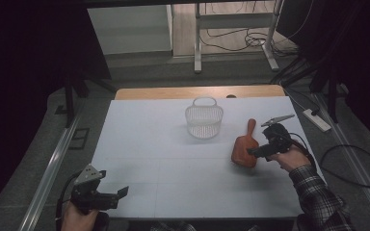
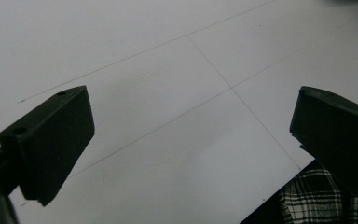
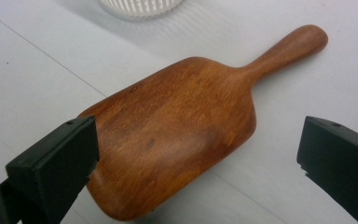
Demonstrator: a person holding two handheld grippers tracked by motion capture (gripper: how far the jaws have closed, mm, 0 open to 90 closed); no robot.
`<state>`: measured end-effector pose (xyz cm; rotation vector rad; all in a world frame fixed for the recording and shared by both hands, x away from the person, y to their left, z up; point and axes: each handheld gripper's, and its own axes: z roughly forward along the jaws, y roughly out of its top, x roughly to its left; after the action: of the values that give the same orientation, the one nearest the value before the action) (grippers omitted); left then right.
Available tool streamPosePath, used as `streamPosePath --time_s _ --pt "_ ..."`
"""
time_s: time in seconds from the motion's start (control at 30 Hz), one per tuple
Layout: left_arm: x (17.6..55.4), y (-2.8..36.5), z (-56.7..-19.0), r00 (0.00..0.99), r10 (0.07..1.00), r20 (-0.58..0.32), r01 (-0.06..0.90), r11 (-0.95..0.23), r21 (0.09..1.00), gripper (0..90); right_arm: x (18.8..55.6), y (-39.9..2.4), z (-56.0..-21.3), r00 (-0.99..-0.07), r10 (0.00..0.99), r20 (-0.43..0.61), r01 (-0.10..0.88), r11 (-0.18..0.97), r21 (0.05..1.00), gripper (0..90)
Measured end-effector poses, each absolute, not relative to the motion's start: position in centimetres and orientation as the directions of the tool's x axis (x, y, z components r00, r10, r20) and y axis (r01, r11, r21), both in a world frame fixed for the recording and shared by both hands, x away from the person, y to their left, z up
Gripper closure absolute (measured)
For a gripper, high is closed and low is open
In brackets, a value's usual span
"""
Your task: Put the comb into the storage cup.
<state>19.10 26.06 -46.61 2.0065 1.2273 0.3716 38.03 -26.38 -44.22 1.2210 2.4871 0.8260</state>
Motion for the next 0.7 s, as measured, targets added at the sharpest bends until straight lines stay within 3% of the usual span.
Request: streamPosePath --time_s 0.7 --pt "19.2 26.0 -46.6 0.51 0.85 -0.13 0.641 -0.275 0.717 0.5 40.4 -25.4 -44.8 -0.623 0.782 0.018 0.655 0.509 0.559 0.0"
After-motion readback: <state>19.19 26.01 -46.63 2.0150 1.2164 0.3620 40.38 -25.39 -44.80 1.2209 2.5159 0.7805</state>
